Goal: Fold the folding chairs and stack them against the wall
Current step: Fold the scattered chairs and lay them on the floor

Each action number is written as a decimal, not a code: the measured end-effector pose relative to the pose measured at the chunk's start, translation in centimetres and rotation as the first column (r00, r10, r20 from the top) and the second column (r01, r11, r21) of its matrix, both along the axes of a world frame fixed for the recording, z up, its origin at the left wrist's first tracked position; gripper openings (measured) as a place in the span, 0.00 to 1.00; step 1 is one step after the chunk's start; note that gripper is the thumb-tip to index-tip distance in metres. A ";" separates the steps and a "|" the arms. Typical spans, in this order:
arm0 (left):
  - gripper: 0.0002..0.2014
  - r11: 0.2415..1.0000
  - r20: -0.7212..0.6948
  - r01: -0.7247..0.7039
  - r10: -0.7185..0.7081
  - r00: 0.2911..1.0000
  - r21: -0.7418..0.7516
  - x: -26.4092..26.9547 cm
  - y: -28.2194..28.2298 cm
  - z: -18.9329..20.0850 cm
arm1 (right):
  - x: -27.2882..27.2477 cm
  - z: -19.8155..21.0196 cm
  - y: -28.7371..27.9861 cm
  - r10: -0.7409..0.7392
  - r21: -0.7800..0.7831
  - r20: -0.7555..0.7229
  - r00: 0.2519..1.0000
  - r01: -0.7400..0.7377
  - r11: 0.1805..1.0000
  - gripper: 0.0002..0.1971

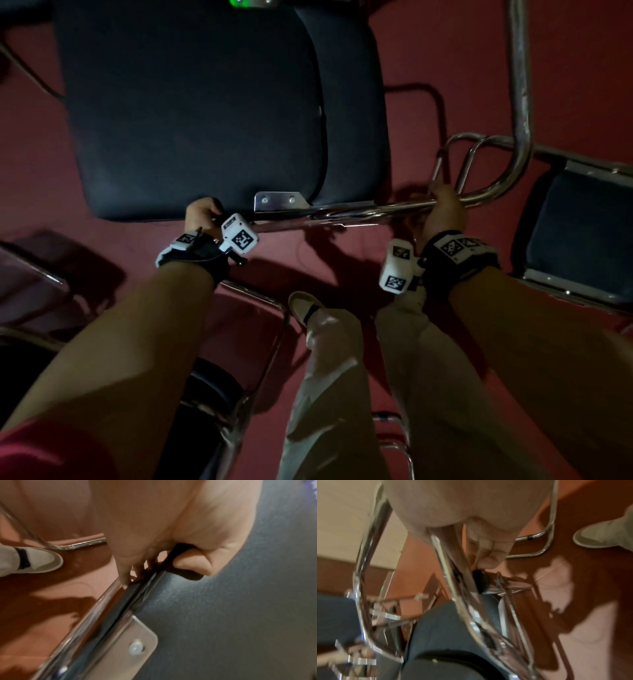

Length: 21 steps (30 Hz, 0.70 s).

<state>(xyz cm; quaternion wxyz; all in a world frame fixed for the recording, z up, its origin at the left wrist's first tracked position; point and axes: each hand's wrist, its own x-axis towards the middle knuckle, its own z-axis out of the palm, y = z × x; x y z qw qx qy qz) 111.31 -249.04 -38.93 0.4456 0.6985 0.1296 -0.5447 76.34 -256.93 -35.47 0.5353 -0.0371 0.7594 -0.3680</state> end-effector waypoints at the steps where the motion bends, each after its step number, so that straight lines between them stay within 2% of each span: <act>1: 0.23 1.000 0.035 0.018 -0.018 0.999 0.003 -1.2 -0.3 1.0 | -1.4 -0.1 -0.2 0.012 0.032 -0.003 1.000 -0.012 0.999 0.12; 4: 0.13 0.996 0.109 0.084 -0.085 0.990 0.019 -4.9 -1.4 4.0 | -4.6 0.0 -1.1 0.009 0.084 0.031 0.999 -0.011 0.996 0.14; 6: 0.09 0.997 0.122 0.070 -0.068 0.990 -0.013 -7.1 -1.9 5.3 | -6.0 1.9 -1.8 -0.011 0.111 0.081 0.997 0.002 0.994 0.08; 7: 0.09 0.998 0.126 0.057 -0.054 0.991 -0.022 -8.1 -2.0 6.1 | -6.7 2.6 -2.0 -0.009 0.124 0.132 0.991 -0.007 0.992 0.10; 9: 0.10 0.998 0.144 0.046 -0.039 0.989 -0.046 -9.8 -2.5 6.9 | -8.4 3.0 -2.6 -0.002 0.147 0.218 0.976 -0.031 0.989 0.16; 12: 0.18 0.995 0.125 0.054 -0.042 0.991 -0.088 -12.9 -3.8 9.2 | -10.6 3.0 -3.0 0.027 0.161 0.261 0.965 -0.072 0.984 0.15; 15: 0.13 0.993 0.136 0.097 -0.087 0.987 -0.070 -15.1 -5.2 10.8 | -11.9 2.8 -2.3 0.015 0.130 0.304 0.953 -0.057 0.990 0.11; 18: 0.13 0.993 0.182 0.114 -0.111 0.977 -0.009 -17.3 -6.8 12.1 | -13.3 3.4 -1.7 -0.017 0.116 0.337 0.941 -0.023 0.993 0.10; 21: 0.15 0.986 0.166 0.167 -0.161 0.973 -0.023 -19.2 -8.6 13.0 | -14.8 4.1 -1.5 -0.008 0.151 0.352 0.936 -0.049 0.987 0.11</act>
